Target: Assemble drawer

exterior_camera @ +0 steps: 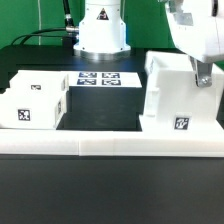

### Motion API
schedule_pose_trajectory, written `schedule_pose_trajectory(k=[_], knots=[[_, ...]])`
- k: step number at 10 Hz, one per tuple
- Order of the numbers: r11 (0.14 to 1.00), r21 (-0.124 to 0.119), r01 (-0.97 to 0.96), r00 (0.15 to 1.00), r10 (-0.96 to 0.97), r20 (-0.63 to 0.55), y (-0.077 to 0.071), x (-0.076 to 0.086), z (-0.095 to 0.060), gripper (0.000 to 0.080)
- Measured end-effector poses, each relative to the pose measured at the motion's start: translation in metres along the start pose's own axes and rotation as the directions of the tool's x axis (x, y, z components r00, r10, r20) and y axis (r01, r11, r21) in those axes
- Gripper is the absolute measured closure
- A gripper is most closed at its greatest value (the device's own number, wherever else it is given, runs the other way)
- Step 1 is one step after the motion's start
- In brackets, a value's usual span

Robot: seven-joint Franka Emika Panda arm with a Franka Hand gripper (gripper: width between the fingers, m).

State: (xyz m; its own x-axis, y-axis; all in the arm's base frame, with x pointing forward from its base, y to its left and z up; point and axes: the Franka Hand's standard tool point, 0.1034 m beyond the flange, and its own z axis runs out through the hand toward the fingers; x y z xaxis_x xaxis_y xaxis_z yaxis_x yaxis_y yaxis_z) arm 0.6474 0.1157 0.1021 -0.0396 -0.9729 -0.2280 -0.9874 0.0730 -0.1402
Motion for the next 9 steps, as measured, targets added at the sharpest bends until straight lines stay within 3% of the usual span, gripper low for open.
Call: schedule_pose_trajectory(k=[1,2,4,7,9], knots=[[1.000,0.000,0.001,1.000,-0.001,0.000,0.000,0.000,0.000,0.0417],[1.000,-0.001,0.003,1.000,-0.003,0.000,0.000,0.000,0.000,0.0417],[1.000,0.000,0.010,1.000,-0.010,0.000,0.000,-0.001,0.000,0.0177],[1.000,0.001,0.025,1.000,-0.025,0.000,0.000,-0.001,0.000,0.0158],[0.981,-0.006,0.194,0.981,-0.194,0.022,0.010,0.003,-0.021,0.0151]])
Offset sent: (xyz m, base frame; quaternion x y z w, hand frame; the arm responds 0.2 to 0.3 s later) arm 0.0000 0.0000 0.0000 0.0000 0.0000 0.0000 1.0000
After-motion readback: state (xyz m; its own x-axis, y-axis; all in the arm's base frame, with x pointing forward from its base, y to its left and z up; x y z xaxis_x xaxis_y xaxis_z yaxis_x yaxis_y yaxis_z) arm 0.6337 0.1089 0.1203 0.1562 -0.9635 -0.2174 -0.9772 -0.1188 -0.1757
